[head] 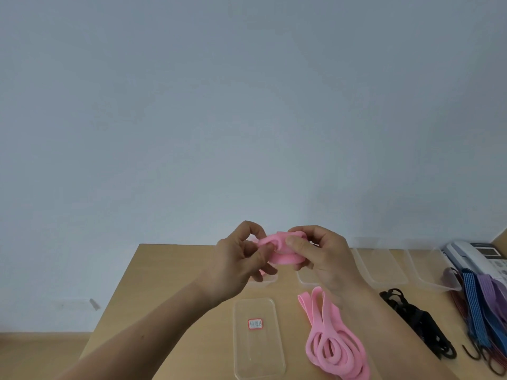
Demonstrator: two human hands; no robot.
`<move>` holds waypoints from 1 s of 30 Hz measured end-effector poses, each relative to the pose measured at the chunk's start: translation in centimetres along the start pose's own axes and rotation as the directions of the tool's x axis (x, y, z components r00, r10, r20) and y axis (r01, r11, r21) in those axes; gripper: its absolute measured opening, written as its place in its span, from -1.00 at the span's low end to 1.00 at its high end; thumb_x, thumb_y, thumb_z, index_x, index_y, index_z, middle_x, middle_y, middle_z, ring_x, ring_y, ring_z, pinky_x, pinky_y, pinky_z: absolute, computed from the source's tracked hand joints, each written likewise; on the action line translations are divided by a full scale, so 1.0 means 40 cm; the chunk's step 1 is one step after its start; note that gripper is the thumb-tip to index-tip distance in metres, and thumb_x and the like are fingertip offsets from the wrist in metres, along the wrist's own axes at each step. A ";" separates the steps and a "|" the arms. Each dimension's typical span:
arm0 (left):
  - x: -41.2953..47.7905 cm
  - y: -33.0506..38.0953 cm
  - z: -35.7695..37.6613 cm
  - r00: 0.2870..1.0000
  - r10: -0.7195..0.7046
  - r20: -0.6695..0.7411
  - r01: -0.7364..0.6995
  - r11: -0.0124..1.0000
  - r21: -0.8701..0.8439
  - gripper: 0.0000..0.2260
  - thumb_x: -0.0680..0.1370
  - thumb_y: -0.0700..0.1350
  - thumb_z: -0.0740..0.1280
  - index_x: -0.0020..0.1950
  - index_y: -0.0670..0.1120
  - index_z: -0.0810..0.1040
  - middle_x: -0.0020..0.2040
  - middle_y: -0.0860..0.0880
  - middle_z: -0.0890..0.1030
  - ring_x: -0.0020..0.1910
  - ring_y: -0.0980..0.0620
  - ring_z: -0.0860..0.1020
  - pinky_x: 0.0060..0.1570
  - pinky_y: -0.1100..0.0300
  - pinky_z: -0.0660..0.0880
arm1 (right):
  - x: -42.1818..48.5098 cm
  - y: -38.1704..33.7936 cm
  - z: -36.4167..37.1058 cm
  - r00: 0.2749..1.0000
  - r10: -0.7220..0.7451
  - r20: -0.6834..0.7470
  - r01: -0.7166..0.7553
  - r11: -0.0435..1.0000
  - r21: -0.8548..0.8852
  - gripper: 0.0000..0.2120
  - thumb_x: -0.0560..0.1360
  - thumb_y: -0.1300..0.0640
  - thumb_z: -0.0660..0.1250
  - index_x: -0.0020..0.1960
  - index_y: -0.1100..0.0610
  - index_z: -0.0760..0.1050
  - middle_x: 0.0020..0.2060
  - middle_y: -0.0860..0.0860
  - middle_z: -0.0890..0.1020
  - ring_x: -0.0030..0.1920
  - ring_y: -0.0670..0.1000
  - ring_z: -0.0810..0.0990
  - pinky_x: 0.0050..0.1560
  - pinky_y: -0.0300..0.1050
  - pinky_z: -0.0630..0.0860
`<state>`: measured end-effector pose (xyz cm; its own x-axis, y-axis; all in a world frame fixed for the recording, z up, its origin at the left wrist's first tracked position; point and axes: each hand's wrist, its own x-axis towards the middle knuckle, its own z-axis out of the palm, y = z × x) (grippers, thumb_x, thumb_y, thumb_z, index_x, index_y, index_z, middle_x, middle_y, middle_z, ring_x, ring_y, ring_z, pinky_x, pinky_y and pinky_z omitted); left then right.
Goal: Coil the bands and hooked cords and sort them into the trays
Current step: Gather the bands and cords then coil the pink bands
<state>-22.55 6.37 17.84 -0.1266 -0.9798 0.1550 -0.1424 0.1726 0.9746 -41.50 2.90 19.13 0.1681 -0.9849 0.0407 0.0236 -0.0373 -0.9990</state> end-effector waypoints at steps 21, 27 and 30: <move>0.002 0.005 -0.012 0.982 0.183 -0.041 -0.156 0.917 0.368 -0.83 0.50 -0.02 0.28 0.06 -0.03 0.46 -0.16 0.08 0.58 -0.34 0.05 0.54 -0.34 0.14 0.50 | -0.015 0.003 0.026 0.999 -0.031 0.027 0.032 0.999 -0.031 -0.92 0.41 0.18 0.52 -0.11 0.10 0.67 -0.23 0.12 0.69 -0.38 0.10 0.65 -0.31 -0.15 0.58; 0.023 0.029 -0.035 0.985 -0.087 0.150 0.070 0.991 0.111 -0.50 0.44 0.21 0.34 0.31 0.02 0.51 -0.09 -0.02 0.70 -0.30 0.04 0.60 -0.24 0.21 0.54 | -0.020 -0.007 0.023 0.990 -0.091 0.111 0.101 0.991 -0.091 -0.72 0.29 -0.07 0.60 -0.08 0.01 0.67 -0.20 0.01 0.71 -0.22 0.02 0.70 -0.24 -0.20 0.58; 0.025 0.023 -0.043 0.982 -0.058 0.178 0.055 0.998 0.022 -0.64 0.49 0.09 0.45 0.22 -0.04 0.63 -0.11 -0.14 0.69 -0.29 -0.02 0.59 -0.31 0.20 0.49 | -0.020 0.002 0.011 0.986 -0.079 0.146 0.092 0.992 -0.090 -0.73 0.32 0.00 0.59 -0.02 -0.02 0.66 -0.10 0.00 0.72 -0.07 0.03 0.70 -0.09 -0.08 0.62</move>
<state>-21.13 5.37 19.19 -0.2906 -0.9545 0.0666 -0.1707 0.1202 0.9780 -41.21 3.74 19.01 0.3076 -0.9438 0.1211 -0.0493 -0.1429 -0.9885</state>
